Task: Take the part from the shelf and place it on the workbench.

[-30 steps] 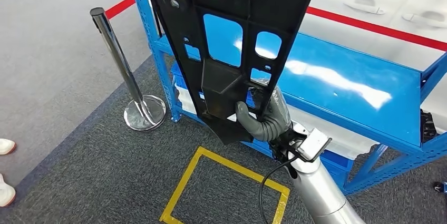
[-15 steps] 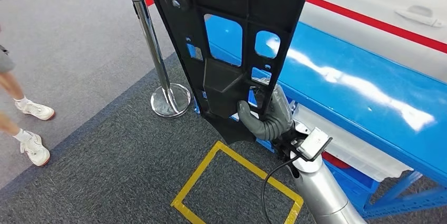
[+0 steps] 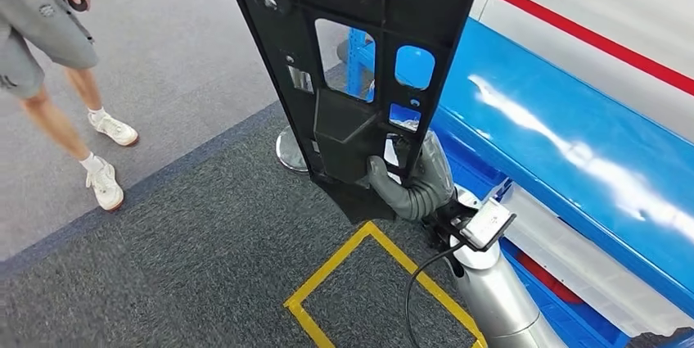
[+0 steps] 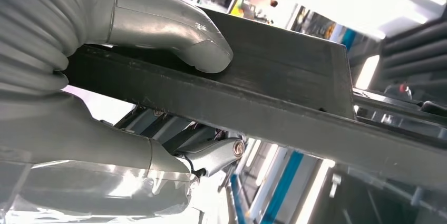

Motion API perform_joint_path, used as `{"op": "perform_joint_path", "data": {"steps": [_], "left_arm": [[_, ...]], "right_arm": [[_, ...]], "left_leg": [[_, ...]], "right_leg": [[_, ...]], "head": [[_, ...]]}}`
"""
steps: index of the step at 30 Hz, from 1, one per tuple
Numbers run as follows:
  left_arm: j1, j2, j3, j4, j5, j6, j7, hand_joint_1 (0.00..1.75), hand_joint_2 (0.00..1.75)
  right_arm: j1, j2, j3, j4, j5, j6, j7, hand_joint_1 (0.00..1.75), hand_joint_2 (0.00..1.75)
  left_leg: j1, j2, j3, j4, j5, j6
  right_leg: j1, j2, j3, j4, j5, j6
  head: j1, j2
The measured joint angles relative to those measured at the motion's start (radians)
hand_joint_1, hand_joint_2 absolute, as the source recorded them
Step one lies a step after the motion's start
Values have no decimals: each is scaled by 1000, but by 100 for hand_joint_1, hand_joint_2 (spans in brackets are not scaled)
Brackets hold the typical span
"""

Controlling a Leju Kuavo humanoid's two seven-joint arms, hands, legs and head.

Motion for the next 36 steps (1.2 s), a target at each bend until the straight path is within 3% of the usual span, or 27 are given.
{"op": "perform_joint_path", "data": {"steps": [2, 3, 4, 5, 6, 7, 9, 11, 13, 15, 17, 19, 20, 21, 22, 24, 26, 28, 30, 32, 34, 35, 36], "left_arm": [[-5, 0, 0, 0, -1, 0, 0, 0, 175], [-7, -1, 0, 0, -1, 0, 0, 0, 175], [-8, -1, 0, 0, -1, 0, 0, 0, 175], [-7, -1, 0, 0, -1, 0, 0, 0, 175], [-7, -1, 0, 0, -1, 0, 0, 0, 175], [-7, -1, 0, 0, -1, 0, 0, 0, 175], [-9, -2, 0, 0, -3, 0, 1, 0, 175], [-9, -3, -1, 0, -7, 1, 5, 0, 175], [-7, -3, -1, 0, -11, 4, 9, 0, 175], [-4, -3, -2, 0, -12, 6, 12, 0, 175], [-6, -3, -3, 0, -13, 7, 13, 0, 175], [-9, -3, -4, 0, -14, 9, 14, 0, 175], [-9, -3, -4, 0, -15, 10, 16, 0, 175], [-9, -3, -5, 0, -15, 11, 17, 0, 175], [-8, -3, -5, 0, -16, 12, 19, 0, 175], [-8, -3, -5, 0, -20, 13, 20, 0, 175], [-10, -4, -5, 0, -22, 13, 21, 0, 175], [-8, -4, -6, 0, -23, 12, 21, 0, 175], [-3, -3, -6, 0, -23, 10, 23, 0, 175], [-6, -3, -6, 0, -23, 7, 24, 0, 175], [-10, -3, -6, 0, -23, 4, 24, 0, 175], [-10, -4, -6, 0, -23, 3, 24, 0, 175], [-8, -4, -6, 0, -22, 2, 25, 0, 175]], "right_arm": [[2, 0, -2, -2, 2, 0, 1, 164, 175], [4, 0, -3, -3, 3, 0, 0, 164, 175], [7, 0, -4, -2, 3, 0, 1, 164, 175], [8, 0, -4, -2, 4, 1, 1, 164, 175], [9, 0, -4, -2, 4, 1, 1, 164, 175], [9, 0, -5, -3, 4, 2, 1, 164, 175], [9, 0, -8, -4, 6, 4, 1, 164, 175], [10, 0, -11, -7, 7, 7, 1, 164, 175], [10, 0, -13, -9, 9, 10, 2, 164, 175], [10, 0, -14, -12, 9, 10, 2, 164, 175], [12, 0, -15, -15, 10, 10, 2, 164, 175], [18, 0, -16, -17, 10, 10, 2, 164, 175], [21, 0, -16, -17, 11, 11, 2, 164, 175], [24, 0, -16, -18, 11, 11, 3, 164, 175], [26, 0, -17, -19, 12, 11, 3, 164, 175], [28, 0, -18, -23, 13, 11, 4, 164, 175], [30, 0, -20, -27, 13, 11, 4, 164, 175], [33, 0, -21, -30, 14, 11, 4, 164, 175], [35, 0, -22, -34, 15, 11, 5, 164, 175], [36, 0, -24, -38, 16, 11, 4, 164, 175], [41, -1, -26, -39, 16, 11, 5, 164, 175], [44, -1, -26, -39, 16, 11, 6, 164, 175], [46, -1, -26, -39, 16, 11, 6, 164, 175]], "left_leg": [[1, -20, 1, -2, 4, 7], [0, -32, 0, -2, 4, 9], [0, -45, 0, -1, 5, 9], [0, -58, 0, 1, 5, 9], [0, -72, 0, 3, 4, 9], [1, -87, 0, 6, 3, 7], [1, -113, -4, 15, 0, 0], [4, -134, -15, 21, 1, -11], [7, -149, -23, 20, 4, -25], [3, -112, -37, 46, -15, -34], [2, -55, -84, 150, -71, -40], [6, -38, -144, 279, -122, -44], [7, -36, -156, 309, -126, -45], [7, -32, -145, 294, -109, -45], [6, -24, -115, 241, -79, -42], [-2, 21, -33, 93, -31, -31], [-13, 52, 4, 20, -27, -15], [-15, 33, 10, 11, -31, -1], [-11, 9, 28, 0, -29, 9], [-6, -14, 44, -5, -30, 17], [-5, -41, 48, -4, -35, 20], [-5, -56, 51, -3, -38, 20], [-5, -72, 55, -1, -42, 19]], "right_leg": [[-4, 53, -53, 119, -64, 4], [-4, 66, -88, 190, -93, 5], [-4, 71, -114, 241, -105, 6], [-4, 73, -125, 258, -98, 6], [-5, 75, -115, 232, -72, 5], [-6, 83, -89, 172, -32, 3], [-11, 123, -30, 38, 23, 0], [-12, 150, -9, -15, 32, -2], [-11, 134, -8, -21, 34, -9], [-13, 111, -3, -30, 38, -22], [-9, 84, 1, -35, 37, -33], [-4, 55, 2, -35, 32, -39], [-3, 41, 4, -34, 28, -39], [-3, 27, 7, -34, 24, -39], [-2, 14, 12, -33, 19, -37], [1, -9, 25, -33, 10, -31], [5, -29, 33, -33, 4, -21], [4, -45, 40, -25, 5, -8], [-4, -21, 36, 7, -8, 3], [-11, 36, -14, 94, -53, 9], [-13, 67, -96, 211, -95, 14], [-13, 70, -127, 242, -94, 15], [-13, 72, -139, 238, -73, 16]], "head": [[0, 0], [0, 0], [0, 0], [0, 0], [0, 0], [0, 0], [0, 0], [0, 0], [0, 0], [0, 0], [0, 0], [0, 0], [0, 0], [0, 0], [0, 0], [0, 0], [0, 0], [0, 0], [0, 0], [0, 0], [1, 0], [1, 0], [1, 0]]}}
